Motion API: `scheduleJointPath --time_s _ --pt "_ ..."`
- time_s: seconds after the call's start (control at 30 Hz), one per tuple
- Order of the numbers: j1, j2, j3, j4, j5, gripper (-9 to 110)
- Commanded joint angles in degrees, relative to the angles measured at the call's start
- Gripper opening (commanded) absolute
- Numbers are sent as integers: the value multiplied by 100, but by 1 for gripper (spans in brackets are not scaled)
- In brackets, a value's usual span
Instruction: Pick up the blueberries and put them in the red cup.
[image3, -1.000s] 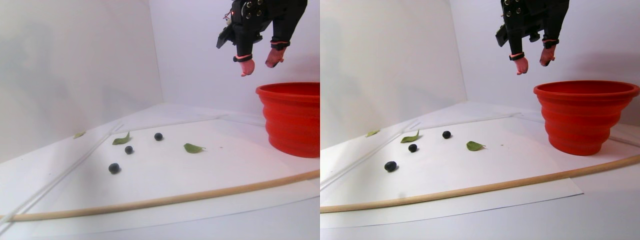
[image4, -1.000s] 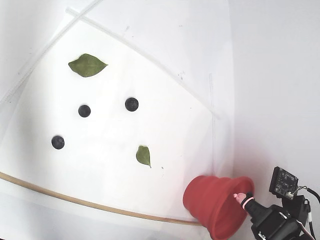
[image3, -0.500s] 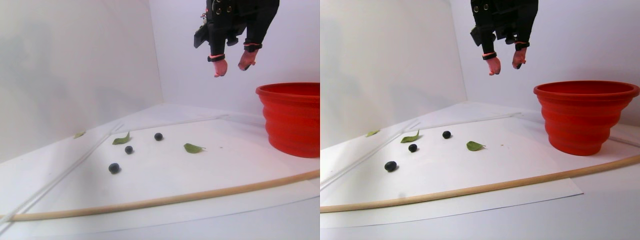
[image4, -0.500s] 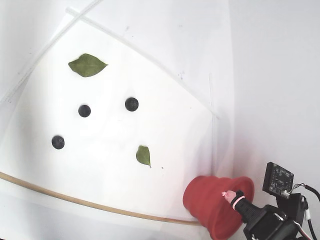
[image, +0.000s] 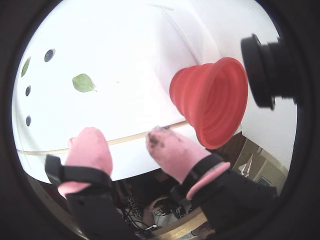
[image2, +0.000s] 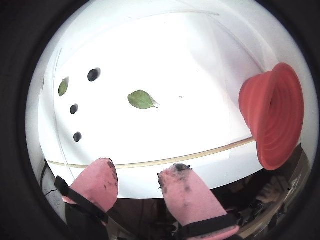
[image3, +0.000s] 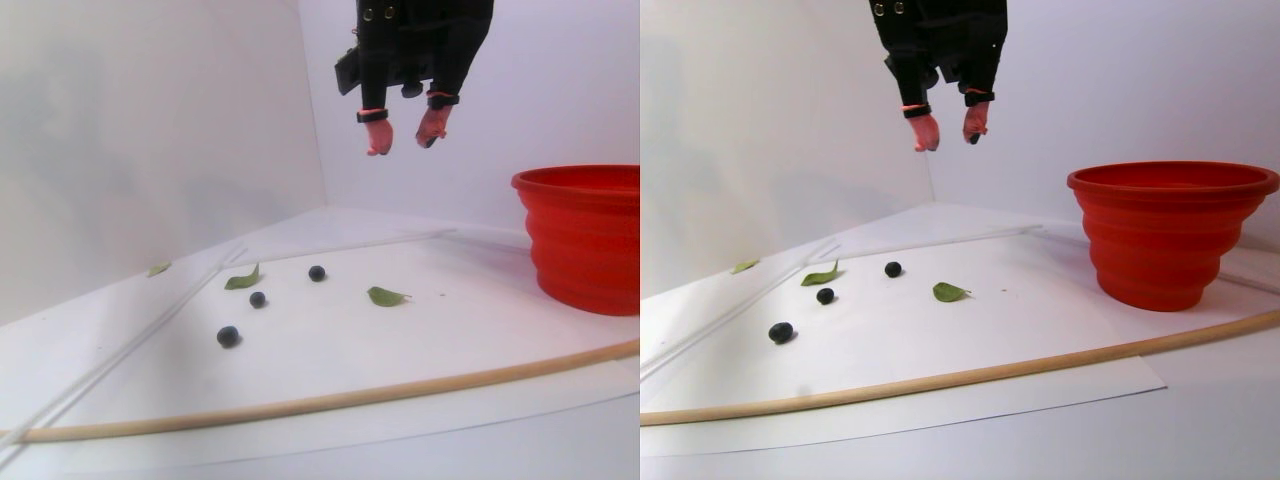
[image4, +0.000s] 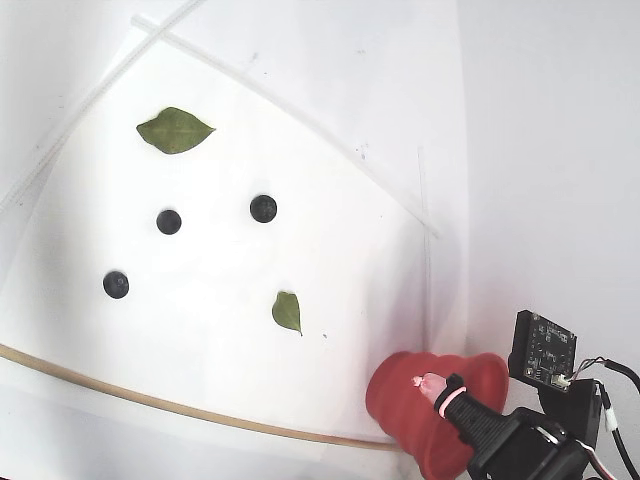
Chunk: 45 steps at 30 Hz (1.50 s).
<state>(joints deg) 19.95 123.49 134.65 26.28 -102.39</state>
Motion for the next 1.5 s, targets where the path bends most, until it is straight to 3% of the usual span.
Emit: scheduleJointPath --time_s 0.0,1.47 --pt "-193 527 -53 9 26 16" --pt "-1380 -2004 -97 -2408 -439 18"
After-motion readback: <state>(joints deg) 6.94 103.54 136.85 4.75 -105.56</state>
